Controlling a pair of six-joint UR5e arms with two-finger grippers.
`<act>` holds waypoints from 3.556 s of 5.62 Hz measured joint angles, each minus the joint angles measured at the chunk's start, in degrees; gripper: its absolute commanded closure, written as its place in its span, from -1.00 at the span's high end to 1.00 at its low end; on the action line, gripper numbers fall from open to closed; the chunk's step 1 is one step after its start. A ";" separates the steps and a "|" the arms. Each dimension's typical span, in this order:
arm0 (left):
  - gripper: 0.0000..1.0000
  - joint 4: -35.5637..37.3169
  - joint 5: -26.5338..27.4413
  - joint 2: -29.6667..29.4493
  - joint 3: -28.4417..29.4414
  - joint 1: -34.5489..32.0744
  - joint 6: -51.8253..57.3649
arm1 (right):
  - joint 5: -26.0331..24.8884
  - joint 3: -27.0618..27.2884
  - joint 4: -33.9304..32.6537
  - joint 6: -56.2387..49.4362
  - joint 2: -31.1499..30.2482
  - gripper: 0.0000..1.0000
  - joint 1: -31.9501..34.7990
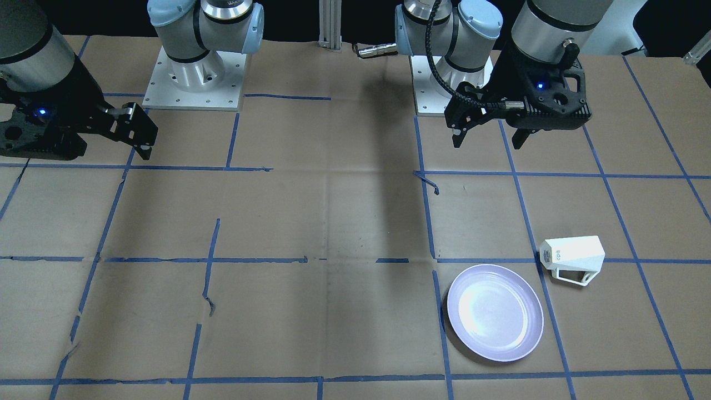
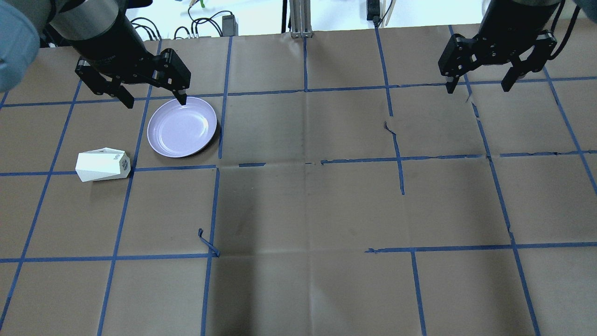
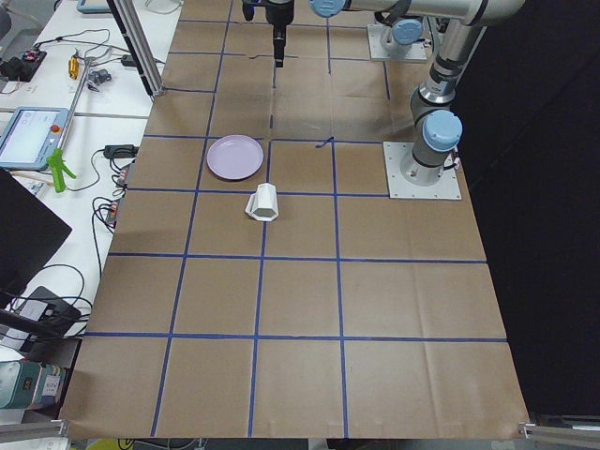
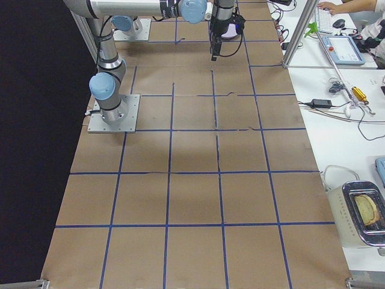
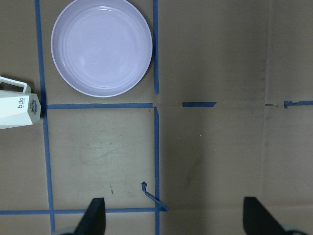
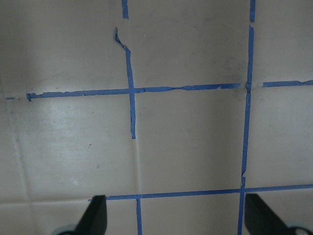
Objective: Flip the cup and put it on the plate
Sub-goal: 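Raise the left gripper away from the lavender plate and swing outward, then move the left gripper down beside the white cup lying on its side, then close the left gripper on the white cup's base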
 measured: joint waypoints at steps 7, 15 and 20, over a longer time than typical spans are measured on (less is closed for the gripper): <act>0.96 -2.55 1.48 0.76 -0.17 31.24 38.41 | 0.00 0.00 0.00 0.00 0.00 1.00 0.00; 0.96 -2.21 -25.67 -31.41 1.24 51.26 65.59 | 0.00 0.00 0.00 0.00 0.00 1.00 -0.03; 0.15 -9.09 -36.75 -36.18 -0.02 50.60 74.16 | 0.00 0.00 0.00 0.00 0.00 1.00 0.00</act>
